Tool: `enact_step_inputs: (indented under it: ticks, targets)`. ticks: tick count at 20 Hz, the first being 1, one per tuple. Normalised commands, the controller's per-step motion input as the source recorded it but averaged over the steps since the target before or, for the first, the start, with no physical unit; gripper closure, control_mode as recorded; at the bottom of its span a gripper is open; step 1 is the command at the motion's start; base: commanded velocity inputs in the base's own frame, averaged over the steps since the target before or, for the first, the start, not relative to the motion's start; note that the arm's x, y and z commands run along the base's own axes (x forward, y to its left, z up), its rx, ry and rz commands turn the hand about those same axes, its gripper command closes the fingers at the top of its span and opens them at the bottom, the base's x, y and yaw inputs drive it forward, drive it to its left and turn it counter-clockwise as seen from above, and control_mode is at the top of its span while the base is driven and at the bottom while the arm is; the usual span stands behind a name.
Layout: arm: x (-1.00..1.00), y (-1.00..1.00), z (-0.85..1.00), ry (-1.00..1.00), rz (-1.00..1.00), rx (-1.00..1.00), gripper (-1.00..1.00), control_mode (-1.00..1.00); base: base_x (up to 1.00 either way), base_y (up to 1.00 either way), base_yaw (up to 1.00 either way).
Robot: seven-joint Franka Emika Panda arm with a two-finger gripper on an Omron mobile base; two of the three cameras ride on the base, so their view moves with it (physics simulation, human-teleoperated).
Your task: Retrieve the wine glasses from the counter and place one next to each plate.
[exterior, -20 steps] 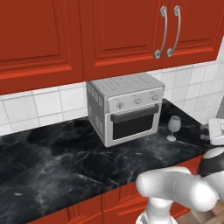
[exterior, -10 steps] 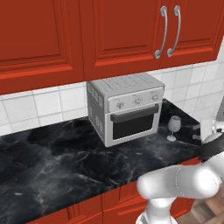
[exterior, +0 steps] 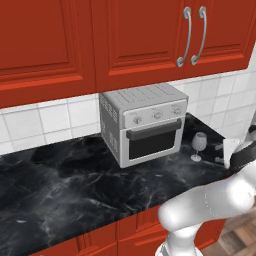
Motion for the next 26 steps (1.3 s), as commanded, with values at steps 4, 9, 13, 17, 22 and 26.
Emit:
enact_step_inputs:
  ticks: [4,9,13,17,22,26]
  targets:
    - [0.34,-0.15,-0.25,-0.03,0.12,0.0,-1.0,-1.0,0.0,0.0,0.0]
    - [0.61,-0.23,-0.31,0.0,0.13,0.03,-1.0,-1.0,0.0,0.0,0.0]
    - [0.3,-0.13,-0.24,0.0,0.13,0.06,-1.0,-1.0,0.0,0.0,0.0]
    - [0.29,-0.02,-0.28,0.0,0.1,0.07,-1.0,-1.0,0.0,0.0,0.0]
    - [0.33,0.0,-0.2,0.02,0.03,0.03,-1.0,-1.0,0.0,0.0,0.0]
    - [0.25,0.0,-0.03,0.11,0.0,0.0,-1.0,-1.0,0.0,0.0,0.0]
